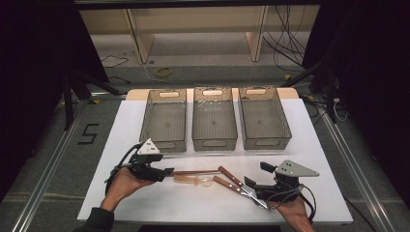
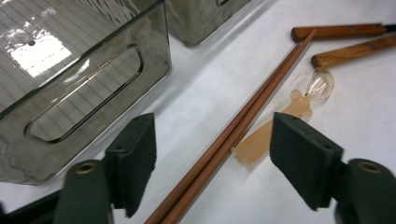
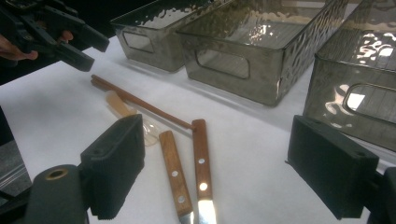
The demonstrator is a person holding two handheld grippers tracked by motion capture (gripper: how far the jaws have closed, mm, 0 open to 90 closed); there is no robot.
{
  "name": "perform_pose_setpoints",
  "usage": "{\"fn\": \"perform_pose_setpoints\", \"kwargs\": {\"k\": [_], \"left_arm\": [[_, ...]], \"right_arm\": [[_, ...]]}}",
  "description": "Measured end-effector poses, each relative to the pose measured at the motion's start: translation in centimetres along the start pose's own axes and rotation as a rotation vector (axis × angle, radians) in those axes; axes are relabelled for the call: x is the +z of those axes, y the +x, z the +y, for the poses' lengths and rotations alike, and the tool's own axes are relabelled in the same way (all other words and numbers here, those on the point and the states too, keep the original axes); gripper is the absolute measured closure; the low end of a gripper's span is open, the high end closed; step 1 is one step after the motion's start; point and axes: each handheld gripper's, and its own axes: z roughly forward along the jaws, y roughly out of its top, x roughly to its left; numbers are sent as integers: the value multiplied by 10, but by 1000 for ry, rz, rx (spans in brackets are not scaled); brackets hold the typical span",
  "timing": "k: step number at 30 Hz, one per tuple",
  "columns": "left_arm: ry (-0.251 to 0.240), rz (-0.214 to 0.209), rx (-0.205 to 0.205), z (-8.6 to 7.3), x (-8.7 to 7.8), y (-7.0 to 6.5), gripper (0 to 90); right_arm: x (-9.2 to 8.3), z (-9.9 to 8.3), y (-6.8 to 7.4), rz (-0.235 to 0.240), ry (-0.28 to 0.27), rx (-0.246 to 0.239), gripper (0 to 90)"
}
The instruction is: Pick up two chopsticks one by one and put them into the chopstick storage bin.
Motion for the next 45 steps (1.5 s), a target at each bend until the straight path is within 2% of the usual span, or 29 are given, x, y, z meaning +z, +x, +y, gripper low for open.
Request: {"fn": "perform_pose_setpoints", "kwargs": {"k": [2, 5, 10, 15, 20, 25, 28, 29, 31, 40, 45], "left_arm": [[48, 7, 21, 1, 5, 2, 347], [77, 8, 31, 2, 8, 6, 365], [131, 38, 43, 3, 12, 17, 414], [176, 28, 55, 2, 16, 25, 424], [225, 16, 95, 4, 23, 27, 448], [273, -5, 109, 3, 29, 31, 474], [289, -14, 108, 3, 33, 32, 494], [303, -15, 122, 3, 34, 33, 499], [313, -24, 124, 2, 36, 34, 507], [333, -53, 132, 6, 39, 35, 527], [344, -53, 141, 7, 39, 35, 527]], "right_arm": [[0, 0, 0, 2, 1, 2, 197], [0, 0, 0, 5, 4, 7, 198], [1, 0, -1, 11, 6, 7, 200], [2, -1, 0, 17, 9, 9, 200], [2, 0, -1, 23, 7, 10, 201], [2, -1, -1, 22, 15, 13, 203], [3, -1, -1, 25, 14, 17, 203], [3, -1, -1, 25, 15, 17, 203], [3, -1, -2, 25, 16, 15, 203], [3, -1, -2, 31, 20, 25, 203], [3, -1, -3, 33, 16, 29, 203]]}}
